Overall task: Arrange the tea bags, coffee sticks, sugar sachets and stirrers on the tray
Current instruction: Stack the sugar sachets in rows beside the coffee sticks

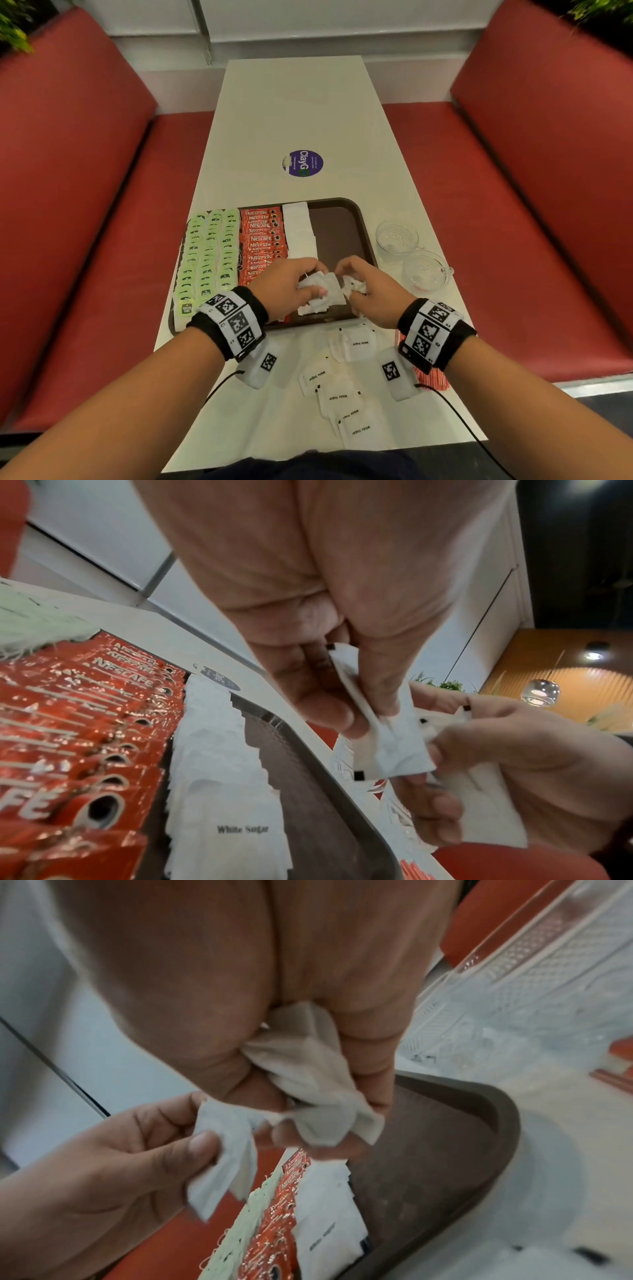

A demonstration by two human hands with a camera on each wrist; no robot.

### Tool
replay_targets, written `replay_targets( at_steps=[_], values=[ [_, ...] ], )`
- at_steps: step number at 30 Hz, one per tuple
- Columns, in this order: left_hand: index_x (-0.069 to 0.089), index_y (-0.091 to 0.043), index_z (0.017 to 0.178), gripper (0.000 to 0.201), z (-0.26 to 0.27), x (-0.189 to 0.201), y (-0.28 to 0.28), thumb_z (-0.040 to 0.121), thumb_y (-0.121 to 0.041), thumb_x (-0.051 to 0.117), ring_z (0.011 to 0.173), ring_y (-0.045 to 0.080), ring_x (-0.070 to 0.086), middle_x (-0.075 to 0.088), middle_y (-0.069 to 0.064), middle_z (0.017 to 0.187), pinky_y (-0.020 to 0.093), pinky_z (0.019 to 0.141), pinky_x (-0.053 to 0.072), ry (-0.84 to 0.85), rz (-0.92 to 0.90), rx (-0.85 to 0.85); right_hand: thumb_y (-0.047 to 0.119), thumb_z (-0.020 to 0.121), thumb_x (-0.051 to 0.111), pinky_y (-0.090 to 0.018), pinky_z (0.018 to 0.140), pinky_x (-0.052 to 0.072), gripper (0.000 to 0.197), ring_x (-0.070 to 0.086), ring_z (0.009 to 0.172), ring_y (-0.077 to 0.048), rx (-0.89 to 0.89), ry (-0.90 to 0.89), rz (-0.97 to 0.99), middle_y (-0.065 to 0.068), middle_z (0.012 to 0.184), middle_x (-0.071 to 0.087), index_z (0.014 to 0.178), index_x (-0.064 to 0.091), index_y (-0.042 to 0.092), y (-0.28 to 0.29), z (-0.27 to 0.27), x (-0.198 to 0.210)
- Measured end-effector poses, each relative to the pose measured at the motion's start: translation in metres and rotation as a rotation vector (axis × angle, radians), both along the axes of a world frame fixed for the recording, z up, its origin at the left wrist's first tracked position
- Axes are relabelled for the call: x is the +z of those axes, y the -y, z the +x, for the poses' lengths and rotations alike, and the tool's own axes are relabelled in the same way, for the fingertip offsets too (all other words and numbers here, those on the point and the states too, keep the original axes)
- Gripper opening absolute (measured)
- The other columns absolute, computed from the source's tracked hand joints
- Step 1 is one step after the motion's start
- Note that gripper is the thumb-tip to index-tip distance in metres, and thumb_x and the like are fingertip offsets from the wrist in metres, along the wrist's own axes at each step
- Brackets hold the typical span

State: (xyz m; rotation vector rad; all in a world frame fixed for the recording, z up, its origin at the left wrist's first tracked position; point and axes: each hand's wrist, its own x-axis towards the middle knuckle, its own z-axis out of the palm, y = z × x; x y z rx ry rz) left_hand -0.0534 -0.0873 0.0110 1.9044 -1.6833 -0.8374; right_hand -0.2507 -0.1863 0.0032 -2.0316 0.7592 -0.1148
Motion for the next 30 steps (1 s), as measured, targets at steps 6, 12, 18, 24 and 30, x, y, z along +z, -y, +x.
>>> replay_targets(
  at_steps=[6, 12, 18, 24, 30],
  values=[
    [0.067, -0.029, 0.102, 0.015, 0.002, -0.006, 0.010, 0.089, -0.025, 0.073, 0.073, 0.006, 0.067, 0.072, -0.009, 0.087, 0.025, 0.068, 0.056, -0.150, -0.048, 0.118, 0.023, 0.094, 0.067, -0.014, 0.059, 0.044, 0.008, 0.063, 0.062, 0.001, -0.102, 0.108, 0.023, 0.010, 0.078, 0.067, 0.101, 0.065, 0.019, 0.004, 0.014, -0.002],
    [0.069, -0.032, 0.092, 0.006, 0.025, 0.000, 0.040, 0.088, -0.036, 0.072, 0.079, 0.003, 0.061, 0.068, -0.013, 0.089, 0.027, 0.071, 0.050, 0.004, -0.054, 0.068, 0.028, 0.095, 0.066, -0.014, 0.055, 0.035, 0.011, 0.050, 0.057, 0.001, -0.229, 0.072, -0.094, 0.011, 0.070, 0.058, 0.089, 0.064, 0.020, 0.024, 0.023, -0.010],
    [0.076, -0.027, 0.100, 0.012, 0.053, 0.021, 0.095, 0.090, -0.030, 0.071, 0.087, -0.001, 0.061, 0.068, -0.018, 0.091, 0.023, 0.081, 0.047, 0.040, 0.014, 0.000, 0.031, 0.095, 0.066, -0.021, 0.057, 0.036, 0.020, 0.048, 0.061, -0.003, -0.379, 0.109, -0.109, 0.011, 0.071, 0.055, 0.090, 0.063, 0.012, 0.044, 0.033, -0.008],
    [0.071, -0.010, 0.100, 0.010, 0.086, 0.011, 0.142, 0.093, -0.017, 0.067, 0.068, 0.010, 0.068, 0.074, 0.006, 0.085, 0.022, 0.068, 0.057, -0.079, -0.036, 0.237, 0.038, 0.095, 0.065, -0.025, 0.057, 0.040, 0.024, 0.049, 0.053, -0.011, -0.464, 0.112, -0.025, 0.001, 0.072, 0.063, 0.086, 0.058, 0.017, 0.060, 0.037, -0.012],
    [0.055, -0.018, 0.103, 0.020, 0.093, -0.032, 0.186, 0.092, -0.005, 0.064, 0.074, 0.022, 0.074, 0.073, 0.016, 0.091, 0.037, 0.073, 0.062, -0.156, 0.130, 0.485, 0.037, 0.095, 0.065, -0.036, 0.068, 0.053, 0.025, 0.062, 0.070, -0.016, -0.414, 0.069, 0.021, -0.005, 0.092, 0.071, 0.093, 0.062, 0.013, 0.060, 0.037, -0.012]
  ],
)
